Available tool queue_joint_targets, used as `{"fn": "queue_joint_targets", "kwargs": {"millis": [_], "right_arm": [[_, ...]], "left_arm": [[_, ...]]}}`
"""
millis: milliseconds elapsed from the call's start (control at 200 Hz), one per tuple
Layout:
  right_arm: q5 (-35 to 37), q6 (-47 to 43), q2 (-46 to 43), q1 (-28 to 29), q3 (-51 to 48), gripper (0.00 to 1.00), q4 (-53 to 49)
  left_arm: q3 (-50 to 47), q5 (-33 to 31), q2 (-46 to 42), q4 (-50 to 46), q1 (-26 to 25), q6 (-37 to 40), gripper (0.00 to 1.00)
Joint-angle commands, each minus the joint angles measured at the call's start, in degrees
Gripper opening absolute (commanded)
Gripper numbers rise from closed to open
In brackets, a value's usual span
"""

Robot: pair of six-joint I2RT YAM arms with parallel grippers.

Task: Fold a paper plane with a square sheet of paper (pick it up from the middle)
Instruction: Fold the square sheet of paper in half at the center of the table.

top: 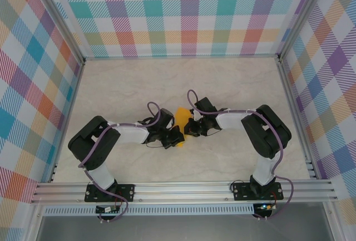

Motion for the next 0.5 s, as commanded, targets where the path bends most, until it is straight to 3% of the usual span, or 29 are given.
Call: {"fn": "queue_joint_targets", "kwargs": {"millis": [0,230,495], "right_arm": [[0.91,-0.69,1.93,-0.30,0.62,0.06,-1.34],[1.20,-2.73,1.49,-1.67,0.64,0.06,-1.23],[-2.85,-6.40,3.63,-7.26,3.24,0.07,0.38]], "left_arm": [[-1.12,-0.78,0.55,-0.80,-1.04,0.91,0.04],[-4.38,-2.05,0.23,-3.18,-1.04,1.88,0.03],[-6.43,-2.00,1.56,-5.17,-0.98,0.75,0.03]]}}
